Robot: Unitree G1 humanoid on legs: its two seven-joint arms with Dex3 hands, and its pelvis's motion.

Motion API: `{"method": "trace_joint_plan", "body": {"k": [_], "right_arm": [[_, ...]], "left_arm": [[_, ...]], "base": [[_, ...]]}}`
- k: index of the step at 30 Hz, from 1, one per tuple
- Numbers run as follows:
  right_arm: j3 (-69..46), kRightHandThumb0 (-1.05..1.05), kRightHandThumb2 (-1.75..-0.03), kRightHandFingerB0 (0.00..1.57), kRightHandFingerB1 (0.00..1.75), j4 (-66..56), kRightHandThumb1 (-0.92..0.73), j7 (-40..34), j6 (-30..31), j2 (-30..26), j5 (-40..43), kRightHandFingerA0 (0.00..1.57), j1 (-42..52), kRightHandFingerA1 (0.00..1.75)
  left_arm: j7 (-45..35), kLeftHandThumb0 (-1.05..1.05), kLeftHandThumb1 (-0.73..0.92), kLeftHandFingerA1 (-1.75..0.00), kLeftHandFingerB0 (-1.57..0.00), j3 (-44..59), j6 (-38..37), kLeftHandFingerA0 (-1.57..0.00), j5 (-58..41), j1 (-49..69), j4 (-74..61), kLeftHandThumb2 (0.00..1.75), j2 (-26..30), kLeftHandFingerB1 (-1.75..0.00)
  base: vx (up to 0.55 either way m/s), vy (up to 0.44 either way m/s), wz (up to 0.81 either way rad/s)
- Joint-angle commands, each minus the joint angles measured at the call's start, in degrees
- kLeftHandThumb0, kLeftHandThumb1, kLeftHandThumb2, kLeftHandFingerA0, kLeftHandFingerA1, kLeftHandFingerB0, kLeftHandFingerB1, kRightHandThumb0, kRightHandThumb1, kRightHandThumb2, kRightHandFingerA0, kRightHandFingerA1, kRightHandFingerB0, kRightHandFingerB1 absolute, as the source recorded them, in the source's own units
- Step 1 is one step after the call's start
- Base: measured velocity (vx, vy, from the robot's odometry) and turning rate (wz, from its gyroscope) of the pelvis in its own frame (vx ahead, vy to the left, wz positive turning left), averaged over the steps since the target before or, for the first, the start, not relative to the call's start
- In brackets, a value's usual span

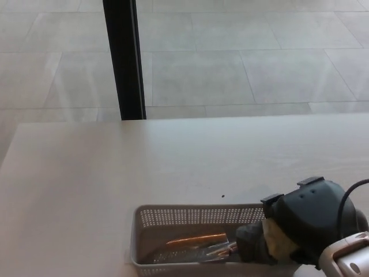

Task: A garden tool is kept on the righthand side and a container is kept on the lefthand side on a desk infront of the robot. the robot uses its right hand to pick up the garden tool and makes a scooping motion inside the container

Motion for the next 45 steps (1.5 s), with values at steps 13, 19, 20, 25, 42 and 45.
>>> {"method": "trace_joint_plan", "body": {"k": [13, 19, 20, 25, 42, 45], "right_arm": [[-18.32, -0.33, -1.16, 0.78, 1.58, -3.63, -0.52, -13.89, -4.1, 7.84, 27.07, 0.95, 5.1, 1.75], [-26.02, -0.29, -1.19, 0.74, 1.59, -6.53, -0.5, -17.31, -9.8, 7.03, 34.65, 0.96, 1.57, 1.75], [-26.94, -0.25, -1.18, 0.74, 1.58, -6.53, -0.5, -17.23, -10.29, 6.99, 35.82, 0.94, 0.72, 1.75], [-32.24, -0.32, -1.13, 0.9, 1.21, -3.0, -0.51, -20.57, -15.54, 4.25, 40.09, 1.19, -3.96, 1.38], [-42.74, -0.22, -0.93, 0.82, 1.44, 18.16, -0.52, -28.14, -20.11, -3.51, 41.4, 0.96, -13.0, 1.75], [-41.98, -0.25, -0.87, 0.73, 1.51, 19.78, -0.59, -20.71, -9.8, -5.82, 37.33, 0.88, -14.28, 1.75]], "left_arm": [[-0.76, -0.53, 0.67, -0.66, -0.55, 0.35, 0.57, -0.61, -0.7, 0.51, -0.1, 0.6, 0.84, -0.52], [-0.77, -0.51, 0.68, -0.64, -0.54, -0.05, 0.71, -0.59, -0.21, 0.06, 0.06, 0.6, 1.27, -0.51], [-0.72, -0.51, 0.67, -0.65, -0.54, 0.38, 0.88, -0.59, -0.59, -0.02, 0.18, 0.6, 1.32, -0.51], [-0.26, -0.51, 0.66, -0.67, -0.55, 0.5, 1.54, -0.6, -0.64, 0.09, 0.29, 0.6, 1.46, -0.52], [0.83, -0.48, 0.69, -0.68, -0.56, 0.18, -0.01, -0.63, -0.22, 2.24, 0.25, 0.6, 1.2, -0.53], [0.32, -0.47, 0.71, -0.65, -0.53, -0.33, -0.2, -0.6, 0.18, 2.25, 0.17, 0.61, 1.32, -0.52]], "base": [[0.0, 0.0, 0.0], [0.0, 0.0, 0.0], [0.0, 0.0, 0.0], [0.0, 0.0, 0.0], [0.0, 0.0, 0.0], [0.0, 0.0, 0.0]]}}
